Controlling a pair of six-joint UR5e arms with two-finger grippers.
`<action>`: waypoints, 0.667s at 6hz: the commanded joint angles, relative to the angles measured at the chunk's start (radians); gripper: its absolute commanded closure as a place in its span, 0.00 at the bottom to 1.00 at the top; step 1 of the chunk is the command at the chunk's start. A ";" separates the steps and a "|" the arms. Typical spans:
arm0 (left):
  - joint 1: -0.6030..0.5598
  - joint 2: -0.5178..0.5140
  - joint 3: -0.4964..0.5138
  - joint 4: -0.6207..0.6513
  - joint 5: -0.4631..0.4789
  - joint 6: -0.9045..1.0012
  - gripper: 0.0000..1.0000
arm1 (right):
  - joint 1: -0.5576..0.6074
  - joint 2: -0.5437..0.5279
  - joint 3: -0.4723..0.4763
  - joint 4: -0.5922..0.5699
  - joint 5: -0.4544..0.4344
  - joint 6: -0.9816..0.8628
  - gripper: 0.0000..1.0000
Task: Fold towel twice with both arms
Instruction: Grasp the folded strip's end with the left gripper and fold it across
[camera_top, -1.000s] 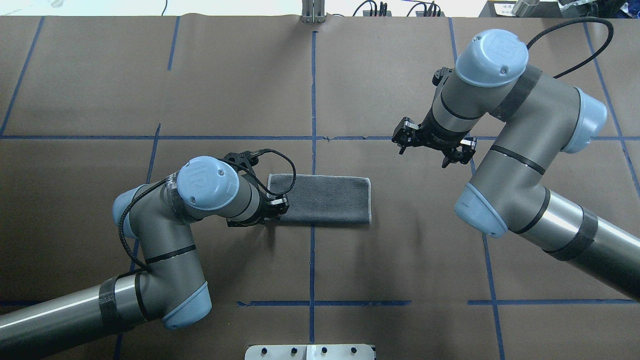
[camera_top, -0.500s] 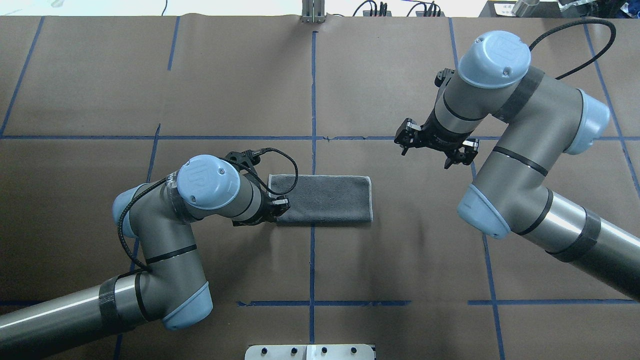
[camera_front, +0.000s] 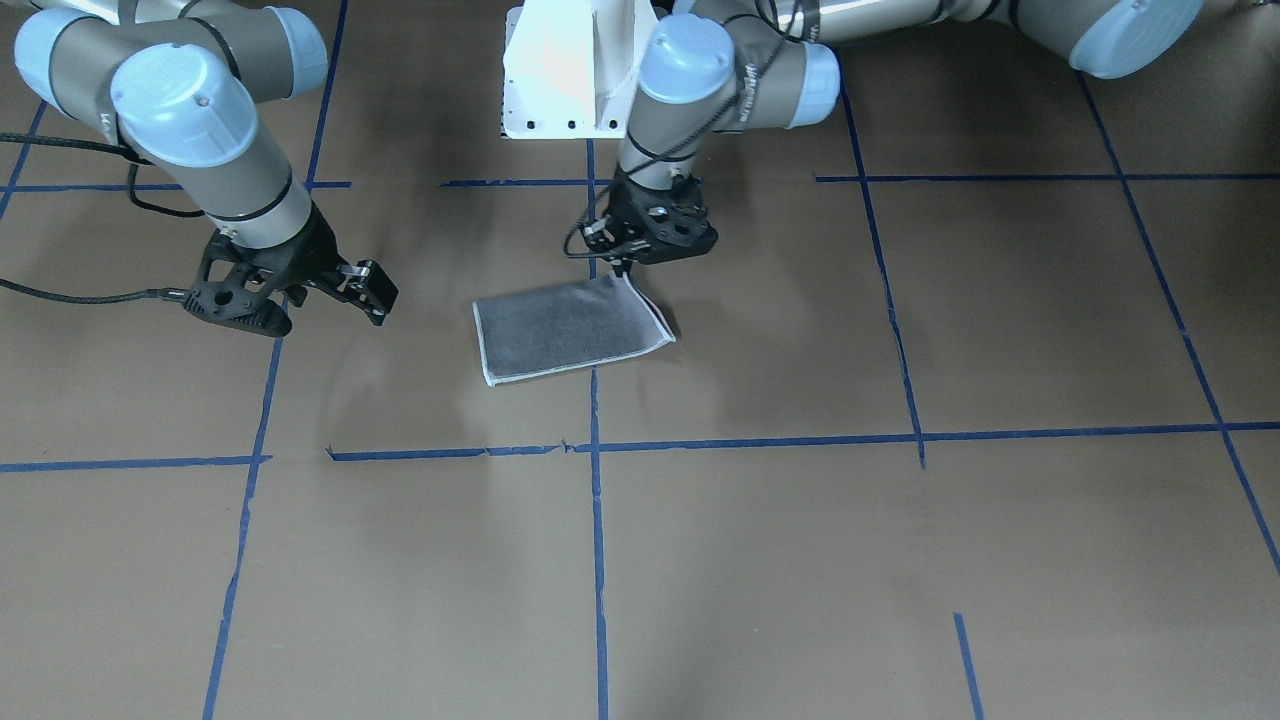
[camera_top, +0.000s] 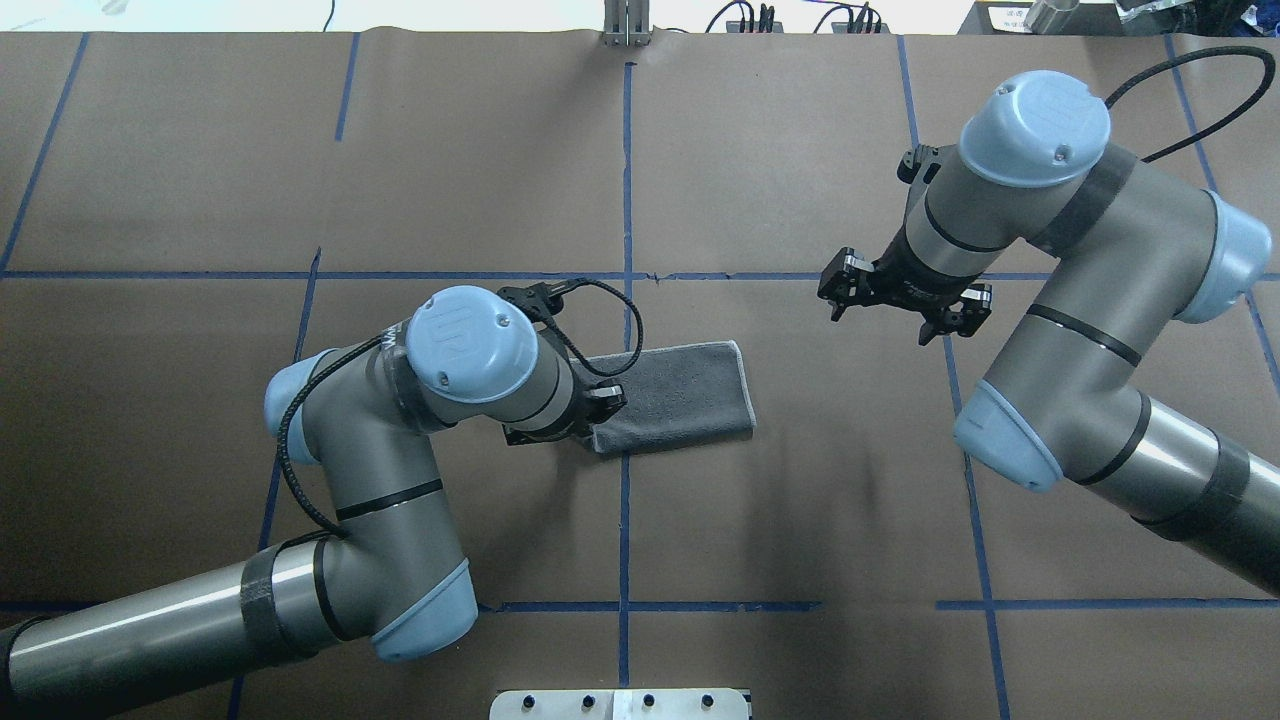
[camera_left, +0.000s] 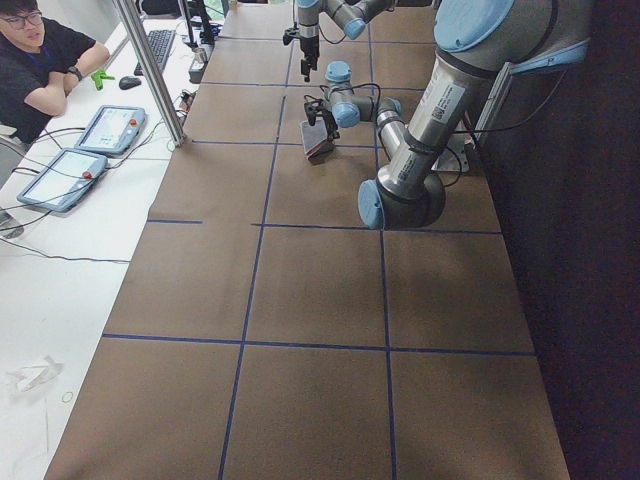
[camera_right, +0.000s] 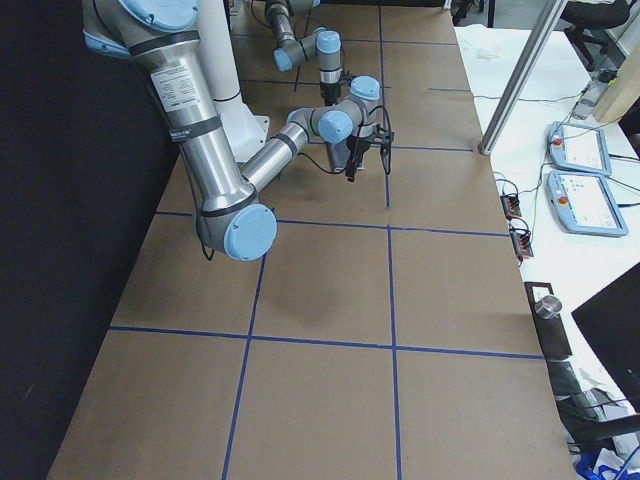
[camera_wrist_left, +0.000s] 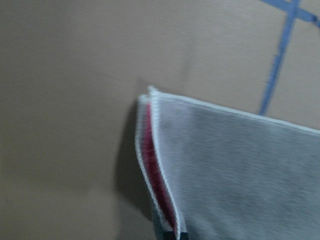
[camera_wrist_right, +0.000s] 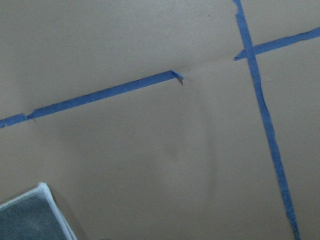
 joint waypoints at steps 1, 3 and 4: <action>0.006 -0.217 0.203 0.021 0.010 -0.055 1.00 | 0.057 -0.069 0.003 0.005 0.031 -0.127 0.00; 0.023 -0.402 0.434 0.009 0.053 -0.058 1.00 | 0.105 -0.105 -0.003 0.004 0.057 -0.228 0.00; 0.023 -0.463 0.522 0.003 0.053 -0.059 1.00 | 0.108 -0.108 -0.001 0.004 0.058 -0.230 0.00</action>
